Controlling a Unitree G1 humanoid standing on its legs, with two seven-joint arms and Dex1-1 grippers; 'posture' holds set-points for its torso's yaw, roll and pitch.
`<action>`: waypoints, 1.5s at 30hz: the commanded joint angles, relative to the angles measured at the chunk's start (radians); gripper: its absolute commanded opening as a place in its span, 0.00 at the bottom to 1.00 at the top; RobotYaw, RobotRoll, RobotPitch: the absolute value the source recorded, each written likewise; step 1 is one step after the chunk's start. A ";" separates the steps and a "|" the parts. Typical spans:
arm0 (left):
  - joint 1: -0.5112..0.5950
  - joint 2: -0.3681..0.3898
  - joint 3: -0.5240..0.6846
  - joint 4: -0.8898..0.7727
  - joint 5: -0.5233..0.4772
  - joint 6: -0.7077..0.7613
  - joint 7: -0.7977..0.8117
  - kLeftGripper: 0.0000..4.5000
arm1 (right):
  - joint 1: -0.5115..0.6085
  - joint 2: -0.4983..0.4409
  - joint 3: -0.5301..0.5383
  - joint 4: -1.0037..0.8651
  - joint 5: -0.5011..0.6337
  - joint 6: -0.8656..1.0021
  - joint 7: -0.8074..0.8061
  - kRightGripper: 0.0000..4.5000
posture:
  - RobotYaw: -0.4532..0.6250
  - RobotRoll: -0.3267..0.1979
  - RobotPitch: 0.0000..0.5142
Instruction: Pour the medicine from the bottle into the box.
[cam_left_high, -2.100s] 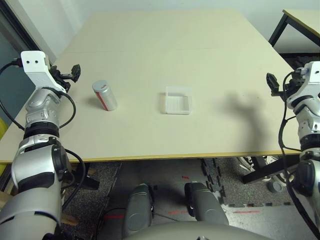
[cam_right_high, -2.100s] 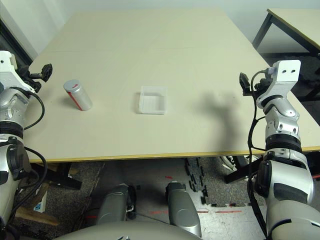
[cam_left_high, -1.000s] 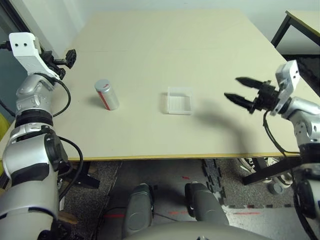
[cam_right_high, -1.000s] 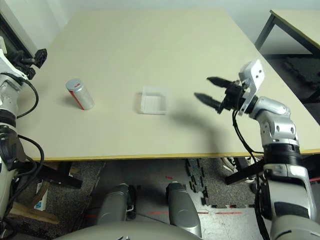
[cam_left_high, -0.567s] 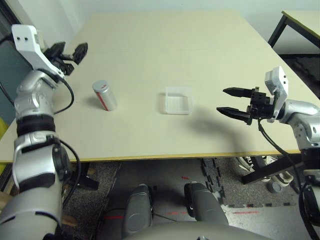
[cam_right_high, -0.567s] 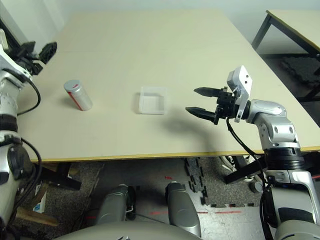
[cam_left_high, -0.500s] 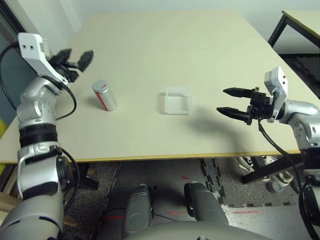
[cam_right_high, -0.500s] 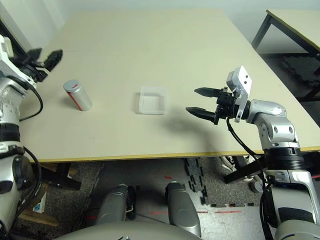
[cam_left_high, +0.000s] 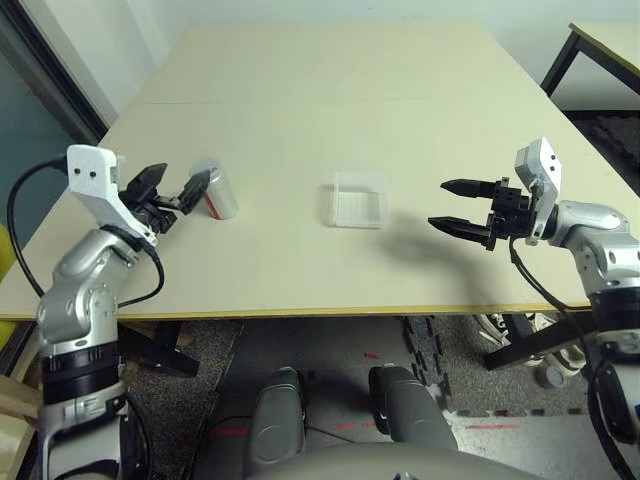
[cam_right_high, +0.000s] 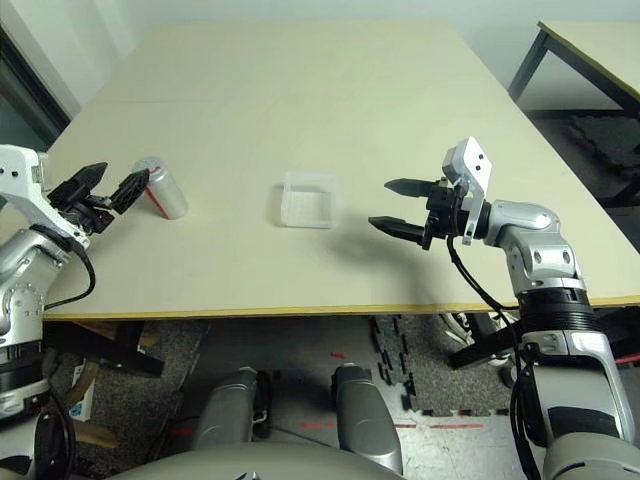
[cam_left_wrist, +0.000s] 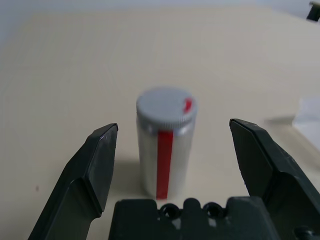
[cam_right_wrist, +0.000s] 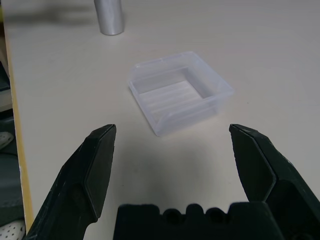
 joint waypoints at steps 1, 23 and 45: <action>0.022 -0.008 -0.015 0.032 0.026 -0.047 -0.011 1.00 | -0.010 0.009 0.009 0.008 -0.008 -0.011 0.001 1.00 | 0.34 0.62 0.20; -0.153 -0.028 -0.127 0.532 0.175 -0.413 -0.113 1.00 | 0.026 0.007 -0.008 -0.055 0.004 0.016 -0.028 1.00 | 0.28 0.62 0.20; -0.334 -0.033 -0.163 0.851 0.230 -0.573 -0.142 1.00 | 0.045 0.003 -0.013 -0.102 0.013 0.047 -0.051 1.00 | 0.27 0.62 0.21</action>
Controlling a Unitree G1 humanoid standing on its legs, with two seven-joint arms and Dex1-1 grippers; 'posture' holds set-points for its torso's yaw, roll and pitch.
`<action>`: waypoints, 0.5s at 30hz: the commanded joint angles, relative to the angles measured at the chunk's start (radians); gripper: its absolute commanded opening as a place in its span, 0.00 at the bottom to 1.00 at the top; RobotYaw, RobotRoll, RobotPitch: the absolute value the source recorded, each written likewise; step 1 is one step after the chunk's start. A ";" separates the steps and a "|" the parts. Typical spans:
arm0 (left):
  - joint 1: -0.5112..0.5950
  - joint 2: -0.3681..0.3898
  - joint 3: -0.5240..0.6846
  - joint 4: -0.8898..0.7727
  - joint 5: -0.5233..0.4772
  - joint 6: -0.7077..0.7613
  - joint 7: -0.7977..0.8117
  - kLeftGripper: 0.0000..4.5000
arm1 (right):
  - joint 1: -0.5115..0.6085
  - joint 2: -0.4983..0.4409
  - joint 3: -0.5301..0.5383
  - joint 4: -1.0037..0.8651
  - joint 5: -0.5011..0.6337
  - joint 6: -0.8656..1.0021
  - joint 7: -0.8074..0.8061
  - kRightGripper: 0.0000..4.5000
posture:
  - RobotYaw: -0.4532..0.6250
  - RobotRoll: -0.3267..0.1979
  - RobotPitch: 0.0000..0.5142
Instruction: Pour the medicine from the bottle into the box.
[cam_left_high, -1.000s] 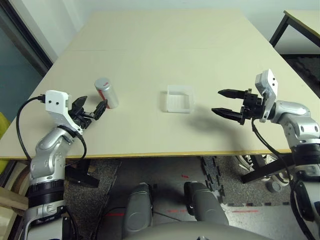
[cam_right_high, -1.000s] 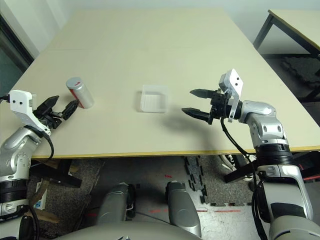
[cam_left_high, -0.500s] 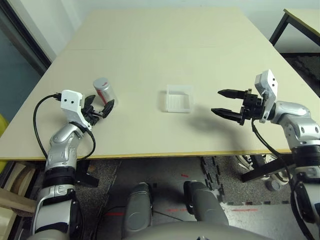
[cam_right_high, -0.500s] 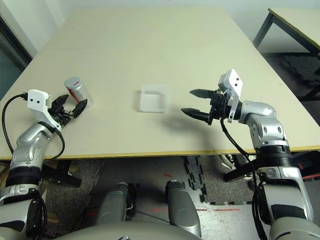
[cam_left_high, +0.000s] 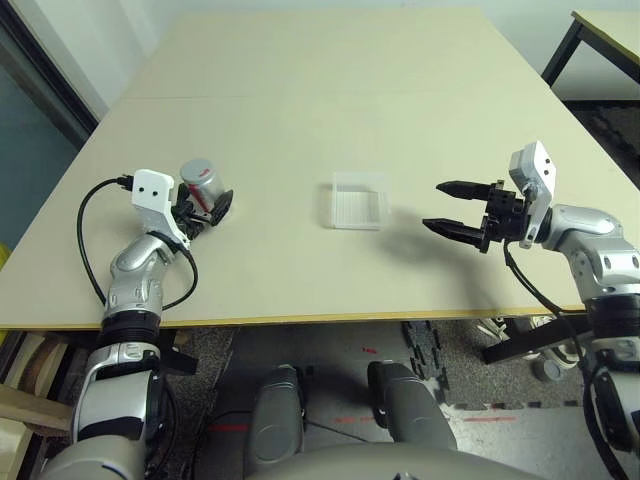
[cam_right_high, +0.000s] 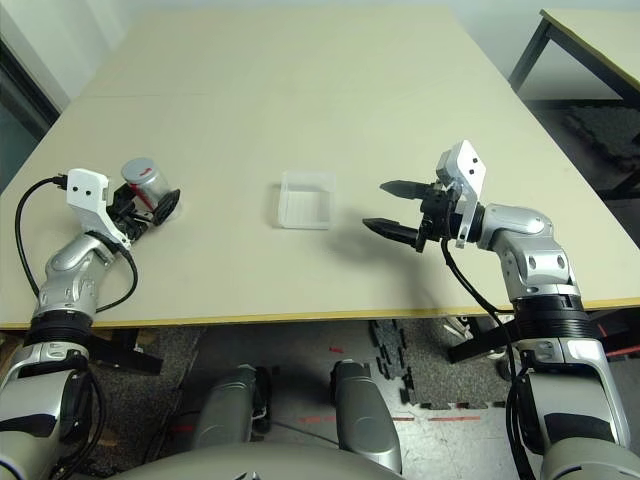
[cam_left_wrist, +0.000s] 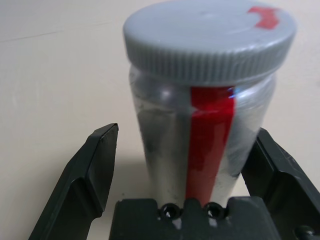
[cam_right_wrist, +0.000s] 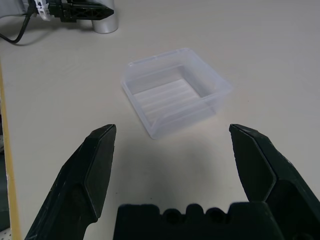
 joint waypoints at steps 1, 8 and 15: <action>-0.017 -0.002 -0.009 0.045 0.016 -0.027 -0.015 1.00 | 0.009 -0.009 -0.011 -0.020 0.009 0.008 -0.005 1.00 | 0.27 0.62 0.21; -0.050 -0.015 -0.023 0.093 0.027 -0.055 -0.024 1.00 | 0.009 -0.010 -0.011 -0.022 0.010 0.008 -0.010 1.00 | 0.26 0.62 0.21; -0.100 -0.015 -0.028 0.157 0.039 -0.081 -0.027 1.00 | 0.013 -0.011 -0.011 -0.030 0.014 0.012 -0.014 1.00 | 0.25 0.62 0.21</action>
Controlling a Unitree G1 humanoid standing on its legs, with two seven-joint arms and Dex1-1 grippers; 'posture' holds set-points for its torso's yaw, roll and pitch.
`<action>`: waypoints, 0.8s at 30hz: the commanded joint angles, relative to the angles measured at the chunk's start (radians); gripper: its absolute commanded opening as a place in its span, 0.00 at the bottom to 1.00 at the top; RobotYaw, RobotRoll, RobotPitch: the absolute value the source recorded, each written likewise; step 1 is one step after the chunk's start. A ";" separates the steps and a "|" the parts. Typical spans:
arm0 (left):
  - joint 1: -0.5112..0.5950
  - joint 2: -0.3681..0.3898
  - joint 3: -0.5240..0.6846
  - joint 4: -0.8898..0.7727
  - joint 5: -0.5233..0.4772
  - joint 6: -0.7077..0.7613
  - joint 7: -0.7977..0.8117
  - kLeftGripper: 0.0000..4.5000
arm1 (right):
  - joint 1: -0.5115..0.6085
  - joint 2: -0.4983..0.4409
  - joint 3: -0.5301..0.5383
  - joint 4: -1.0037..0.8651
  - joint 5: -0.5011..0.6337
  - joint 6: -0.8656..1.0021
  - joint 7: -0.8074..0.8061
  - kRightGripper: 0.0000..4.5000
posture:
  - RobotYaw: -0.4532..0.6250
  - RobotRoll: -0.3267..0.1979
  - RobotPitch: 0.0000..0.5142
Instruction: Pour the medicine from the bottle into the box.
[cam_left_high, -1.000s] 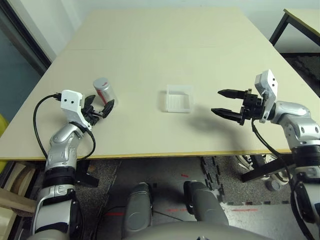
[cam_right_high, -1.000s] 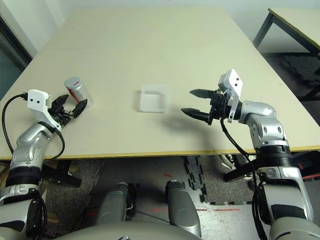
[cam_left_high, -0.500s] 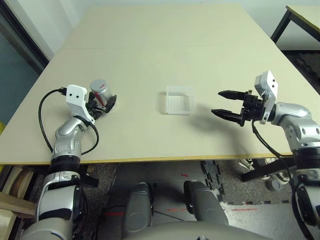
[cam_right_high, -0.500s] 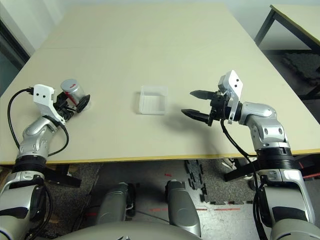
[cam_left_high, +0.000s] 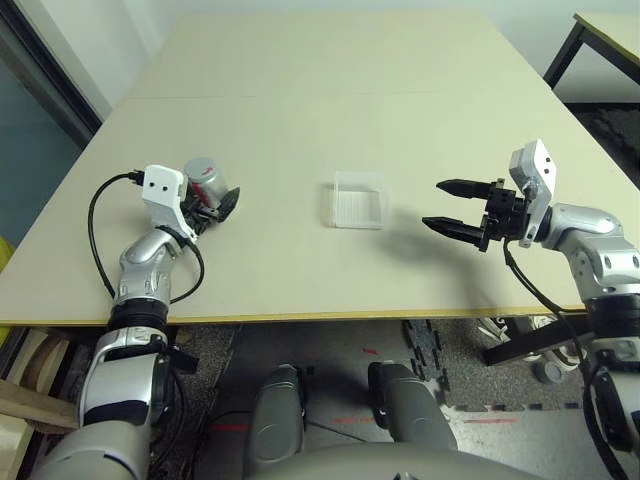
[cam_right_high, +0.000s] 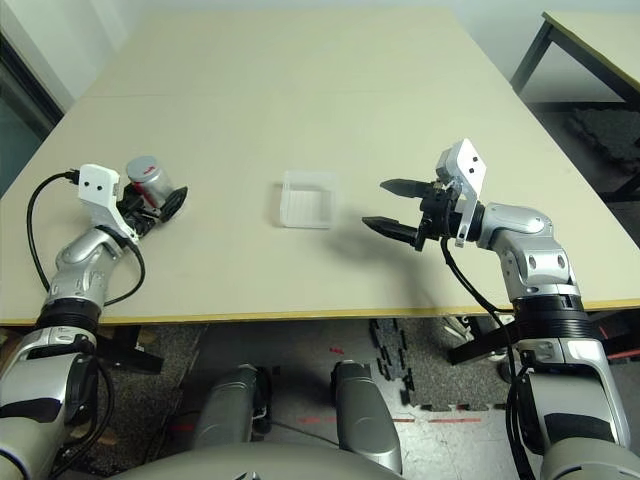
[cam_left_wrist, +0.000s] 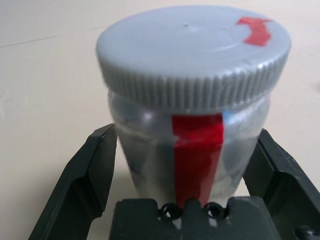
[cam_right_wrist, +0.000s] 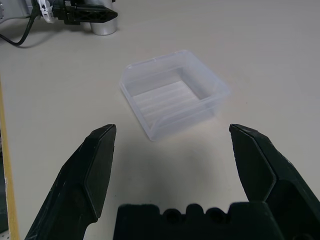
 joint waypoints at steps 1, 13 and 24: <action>-0.021 -0.003 -0.012 0.042 0.020 -0.027 -0.017 1.00 | 0.011 -0.011 -0.012 -0.026 0.009 0.010 -0.004 1.00 | 0.25 0.62 0.21; -0.051 -0.009 -0.027 0.109 0.034 -0.058 -0.033 1.00 | 0.021 -0.011 -0.015 -0.040 0.011 0.015 -0.013 1.00 | 0.24 0.62 0.20; -0.062 -0.007 -0.022 0.139 0.036 -0.070 -0.043 0.60 | 0.019 -0.011 -0.013 -0.041 0.013 0.014 -0.013 1.00 | 0.24 0.62 0.20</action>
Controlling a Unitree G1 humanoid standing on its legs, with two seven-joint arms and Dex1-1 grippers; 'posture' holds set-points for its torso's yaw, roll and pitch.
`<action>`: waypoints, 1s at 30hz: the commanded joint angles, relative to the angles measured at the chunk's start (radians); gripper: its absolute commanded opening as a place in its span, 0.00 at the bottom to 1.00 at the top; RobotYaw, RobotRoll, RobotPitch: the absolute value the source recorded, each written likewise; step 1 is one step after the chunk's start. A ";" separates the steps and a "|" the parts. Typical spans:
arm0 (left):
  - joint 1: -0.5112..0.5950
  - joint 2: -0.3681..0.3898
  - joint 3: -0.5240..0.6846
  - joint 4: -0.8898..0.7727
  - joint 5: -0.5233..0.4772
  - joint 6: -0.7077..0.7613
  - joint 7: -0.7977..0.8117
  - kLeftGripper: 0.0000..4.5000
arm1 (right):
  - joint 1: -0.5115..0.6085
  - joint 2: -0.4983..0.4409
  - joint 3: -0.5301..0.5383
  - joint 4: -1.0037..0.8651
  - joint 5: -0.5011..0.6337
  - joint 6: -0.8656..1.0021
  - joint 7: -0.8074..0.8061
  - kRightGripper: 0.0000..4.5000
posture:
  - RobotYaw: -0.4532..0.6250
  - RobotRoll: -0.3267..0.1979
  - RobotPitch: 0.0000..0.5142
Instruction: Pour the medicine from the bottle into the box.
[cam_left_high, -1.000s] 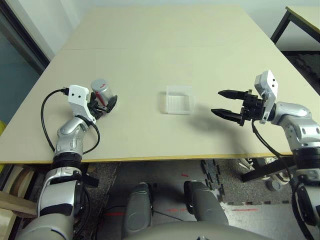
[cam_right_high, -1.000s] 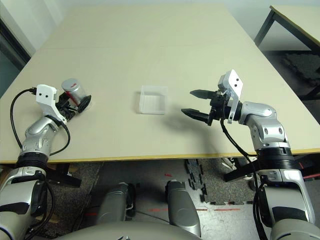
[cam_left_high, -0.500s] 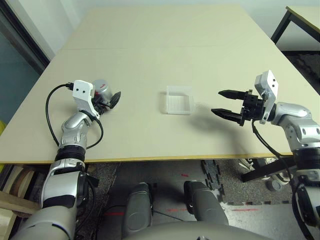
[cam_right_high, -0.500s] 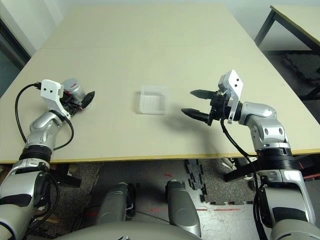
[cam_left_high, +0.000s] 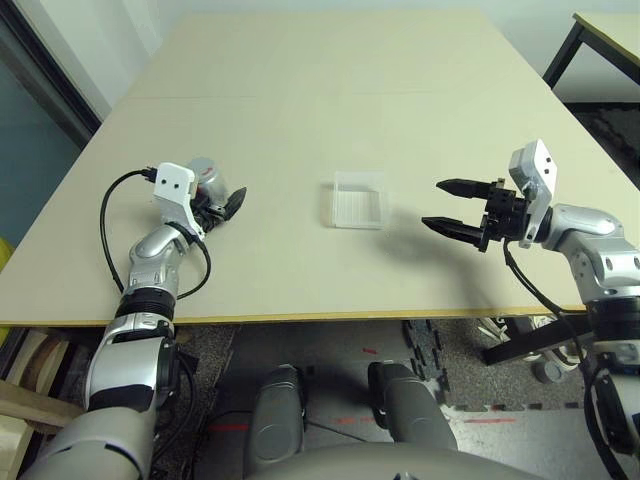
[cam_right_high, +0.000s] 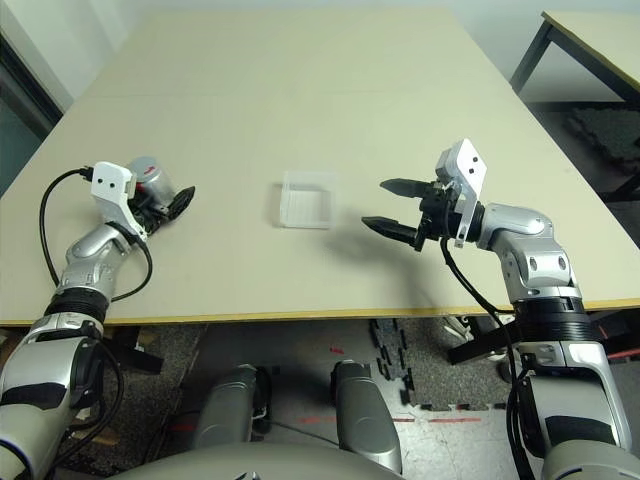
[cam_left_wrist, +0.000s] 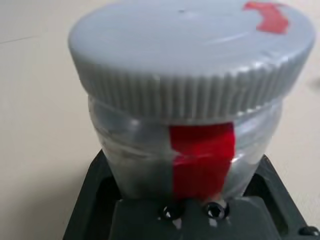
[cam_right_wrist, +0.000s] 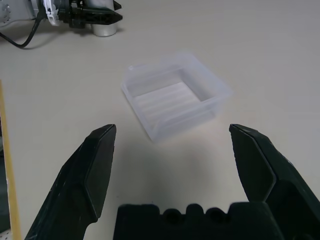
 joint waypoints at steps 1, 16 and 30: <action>-0.005 0.004 -0.005 0.020 0.015 -0.012 -0.014 0.60 | 0.008 -0.009 -0.012 -0.013 0.010 0.004 0.002 1.00 | 0.24 0.62 0.20; -0.106 -0.006 -0.068 -0.176 0.005 0.253 -0.124 0.60 | -0.085 -0.027 -0.009 -0.022 0.044 0.052 0.038 1.00 | 0.24 0.62 0.19; -0.187 -0.172 -0.195 -0.430 -0.057 0.577 -0.252 0.60 | -0.357 0.101 0.069 0.120 0.036 0.105 0.100 1.00 | 0.23 0.62 0.13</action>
